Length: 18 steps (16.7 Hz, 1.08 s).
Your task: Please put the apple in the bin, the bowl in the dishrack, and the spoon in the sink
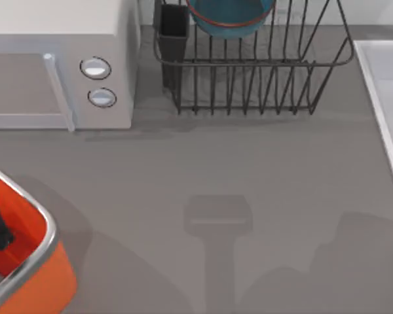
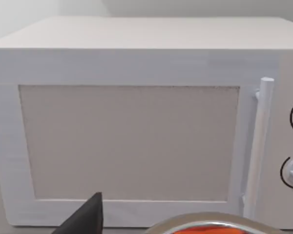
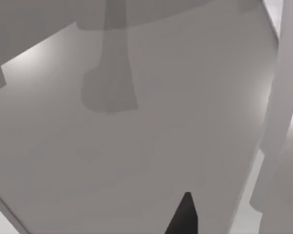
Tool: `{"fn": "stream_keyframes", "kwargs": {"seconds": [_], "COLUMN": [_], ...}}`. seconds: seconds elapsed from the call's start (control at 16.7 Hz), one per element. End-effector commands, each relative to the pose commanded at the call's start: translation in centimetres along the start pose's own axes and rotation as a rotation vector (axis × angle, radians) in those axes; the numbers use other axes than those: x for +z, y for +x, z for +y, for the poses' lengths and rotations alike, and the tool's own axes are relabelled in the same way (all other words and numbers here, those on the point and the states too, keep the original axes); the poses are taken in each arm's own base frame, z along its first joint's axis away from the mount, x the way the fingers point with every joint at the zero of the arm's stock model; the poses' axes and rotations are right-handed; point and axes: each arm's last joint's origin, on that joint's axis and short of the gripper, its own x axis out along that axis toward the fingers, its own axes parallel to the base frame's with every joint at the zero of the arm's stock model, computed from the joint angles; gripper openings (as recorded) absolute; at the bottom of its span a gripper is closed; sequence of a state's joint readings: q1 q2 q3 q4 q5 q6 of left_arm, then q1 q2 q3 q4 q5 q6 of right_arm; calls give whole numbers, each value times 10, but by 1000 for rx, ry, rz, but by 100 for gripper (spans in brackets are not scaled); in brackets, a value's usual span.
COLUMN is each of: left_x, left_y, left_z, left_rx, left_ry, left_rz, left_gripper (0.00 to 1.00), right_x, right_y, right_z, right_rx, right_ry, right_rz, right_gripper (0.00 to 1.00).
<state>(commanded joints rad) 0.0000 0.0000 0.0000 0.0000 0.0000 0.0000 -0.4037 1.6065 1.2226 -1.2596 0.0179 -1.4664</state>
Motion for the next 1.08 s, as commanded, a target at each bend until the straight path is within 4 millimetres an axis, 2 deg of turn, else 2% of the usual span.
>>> {"fn": "stream_keyframes", "kwargs": {"seconds": [0.3, 0.54, 0.78, 1.08], "left_x": [0, 0, 0, 0], "left_y": [0, 0, 0, 0], "left_z": [0, 0, 0, 0], "left_rx": [0, 0, 0, 0], "left_ry": [0, 0, 0, 0], "left_rz": [0, 0, 0, 0], "left_gripper": [100, 100, 100, 100], "right_x": [40, 83, 122, 149], "right_y": [-21, -20, -3, 12], "right_z": [-90, -150, -182, -193], "right_rx": [3, -27, -56, -83], "right_ry": [-17, -11, 9, 31], "right_rz": [6, 2, -6, -15], "right_gripper": [0, 0, 0, 0]}}
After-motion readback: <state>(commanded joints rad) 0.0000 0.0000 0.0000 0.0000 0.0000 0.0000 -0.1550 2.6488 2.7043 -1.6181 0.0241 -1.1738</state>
